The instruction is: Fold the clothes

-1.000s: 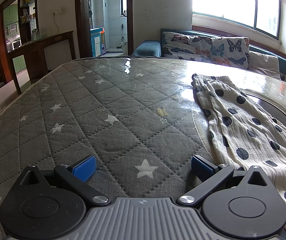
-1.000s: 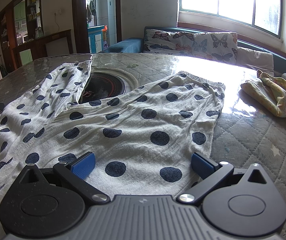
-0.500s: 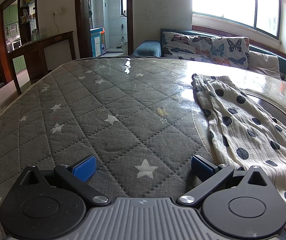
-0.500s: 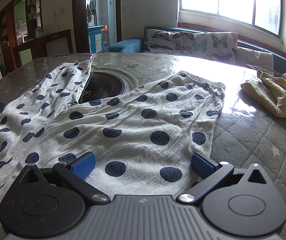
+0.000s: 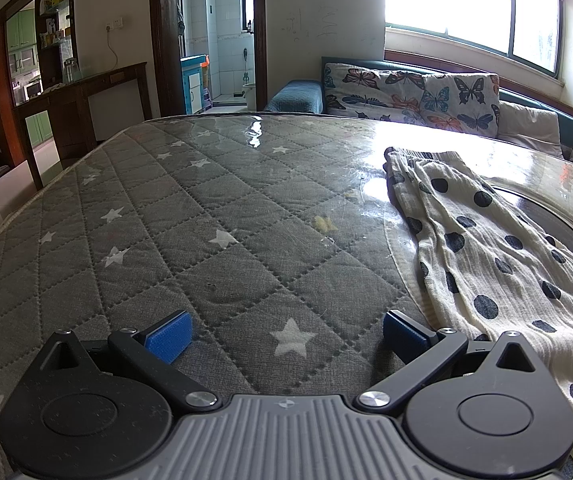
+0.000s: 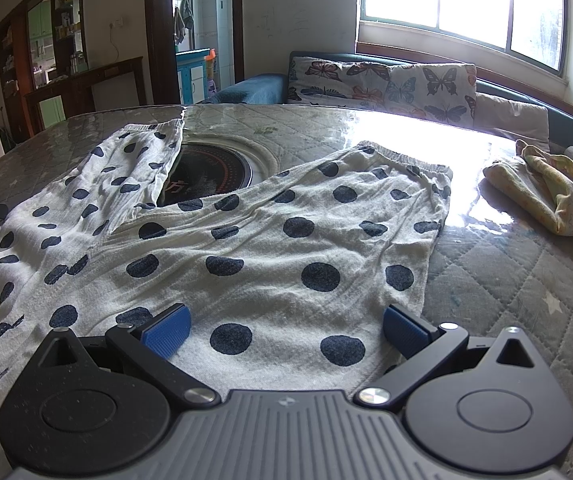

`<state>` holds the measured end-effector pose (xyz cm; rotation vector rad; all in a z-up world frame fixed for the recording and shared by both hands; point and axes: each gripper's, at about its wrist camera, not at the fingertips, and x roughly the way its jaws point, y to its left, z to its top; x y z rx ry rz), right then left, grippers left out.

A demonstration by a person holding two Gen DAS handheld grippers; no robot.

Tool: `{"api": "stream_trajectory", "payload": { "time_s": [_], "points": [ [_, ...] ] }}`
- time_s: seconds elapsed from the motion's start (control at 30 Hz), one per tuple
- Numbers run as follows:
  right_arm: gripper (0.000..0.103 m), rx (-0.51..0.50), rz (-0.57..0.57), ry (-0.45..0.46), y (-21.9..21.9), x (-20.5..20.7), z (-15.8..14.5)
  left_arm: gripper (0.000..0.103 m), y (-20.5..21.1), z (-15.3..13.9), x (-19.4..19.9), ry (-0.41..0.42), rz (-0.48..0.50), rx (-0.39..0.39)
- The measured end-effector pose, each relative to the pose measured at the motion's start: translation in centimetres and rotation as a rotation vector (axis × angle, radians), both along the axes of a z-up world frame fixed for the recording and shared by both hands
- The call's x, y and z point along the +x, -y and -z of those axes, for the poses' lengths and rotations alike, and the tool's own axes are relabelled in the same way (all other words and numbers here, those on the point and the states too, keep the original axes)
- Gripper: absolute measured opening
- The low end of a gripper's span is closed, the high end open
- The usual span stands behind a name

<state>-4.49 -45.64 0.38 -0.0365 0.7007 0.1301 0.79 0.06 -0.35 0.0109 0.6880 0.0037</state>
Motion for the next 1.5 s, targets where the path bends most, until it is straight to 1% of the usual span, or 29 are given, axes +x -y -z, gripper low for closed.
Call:
{"api": "stream_trajectory", "payload": {
  "time_s": [0.3, 0.53, 0.73, 1.0, 1.13, 1.3, 1.43, 1.5],
  "points": [
    [0.103, -0.002, -0.001, 0.001, 0.0, -0.2, 0.0, 0.103, 0.2, -0.1, -0.1, -0.002, -0.007, 0.006],
    [0.103, -0.004, 0.005, -0.001, -0.2, -0.1, -0.2, 0.103, 0.6, -0.5, -0.3, -0.002, -0.018, 0.034],
    [0.103, -0.021, 0.026, 0.000, -0.3, -0.2, -0.4, 0.103, 0.2, -1.3, -0.6, -0.004, -0.025, 0.015],
    [0.103, -0.025, 0.059, 0.000, 0.1, -0.5, -1.2, 0.103, 0.9, -2.5, -1.6, -0.011, 0.011, -0.006],
    [0.103, -0.024, 0.081, -0.005, 0.5, -0.6, -1.8, 0.103, 1.6, -3.4, -2.6, -0.007, 0.052, -0.014],
    [0.103, -0.019, 0.106, -0.009, 1.3, -0.4, -2.7, 0.103, 3.0, -4.6, -4.3, -0.009, 0.130, -0.016],
    [0.103, -0.009, 0.120, -0.013, 1.9, -0.2, -3.1, 0.103, 4.8, -5.8, -6.4, 0.015, 0.228, -0.016],
    [0.102, -0.005, 0.128, -0.019, 2.2, 0.0, -3.3, 0.103, 6.1, -6.4, -7.6, 0.024, 0.303, -0.012]
  ]
}}
